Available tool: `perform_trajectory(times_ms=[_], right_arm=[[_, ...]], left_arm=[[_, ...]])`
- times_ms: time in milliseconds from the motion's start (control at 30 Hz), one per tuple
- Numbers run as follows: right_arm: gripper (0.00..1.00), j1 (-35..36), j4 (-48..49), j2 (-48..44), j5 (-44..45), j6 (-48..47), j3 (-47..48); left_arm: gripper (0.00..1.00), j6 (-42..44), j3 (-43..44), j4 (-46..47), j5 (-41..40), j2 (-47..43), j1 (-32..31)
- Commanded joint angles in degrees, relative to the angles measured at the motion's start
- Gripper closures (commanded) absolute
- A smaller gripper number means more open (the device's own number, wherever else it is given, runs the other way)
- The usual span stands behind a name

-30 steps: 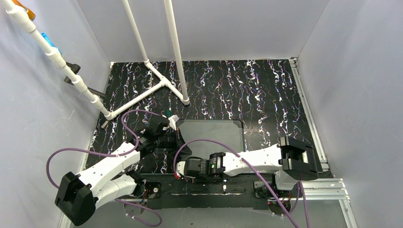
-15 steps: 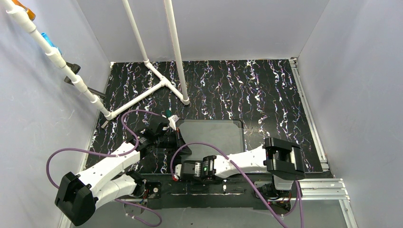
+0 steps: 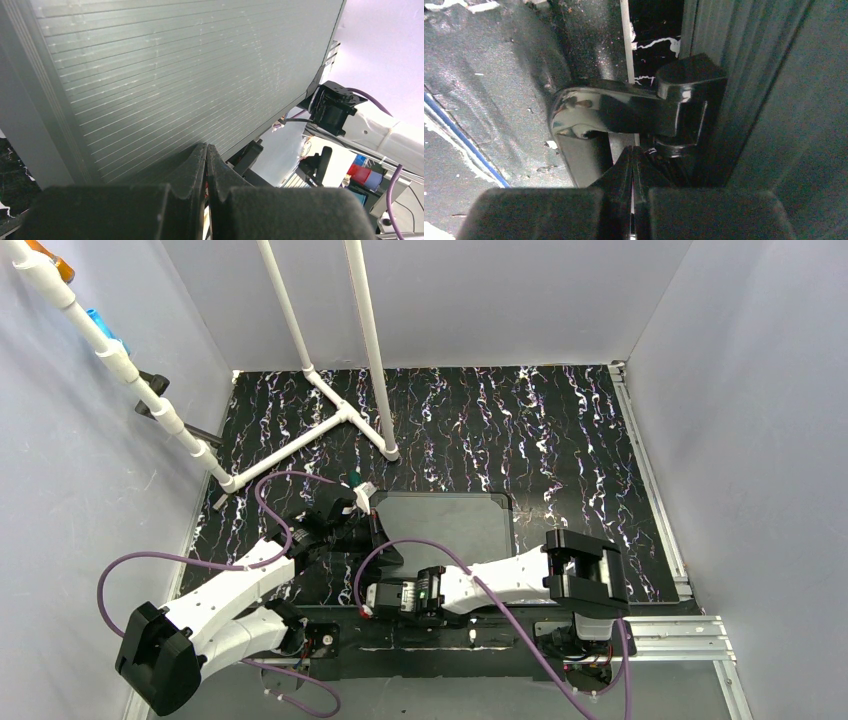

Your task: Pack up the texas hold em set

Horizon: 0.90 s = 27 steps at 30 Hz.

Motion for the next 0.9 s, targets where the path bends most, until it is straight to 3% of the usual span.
perform_trajectory(times_ms=[0, 200, 467, 700, 867], right_arm=[[0.99, -4.8, 3.8, -5.5, 11.7, -2.8, 3.8], [0.99, -3.7, -0.5, -13.5, 6.7, -2.9, 9.1], [0.99, -2.1, -3.1, -17.6, 5.1, 0.6, 4.6], [0.99, -4.3, 4.5, -30.0, 8.0, 12.5, 2.6], [0.94, -15.7, -0.2, -36.3, 12.2, 19.7, 2.9]], left_arm=[[1.0, 4.4, -5.2, -15.8, -12.0, 3.5, 0.0], [1.0, 4.6, -5.0, -15.5, -11.8, 3.5, 0.0], [0.99, 7.0, -3.9, -12.8, -7.7, 3.0, 0.0], [0.67, 9.9, 1.9, -9.7, -3.3, 0.8, 0.0], [0.42, 14.0, 12.3, -12.2, -5.0, -1.6, 0.0]])
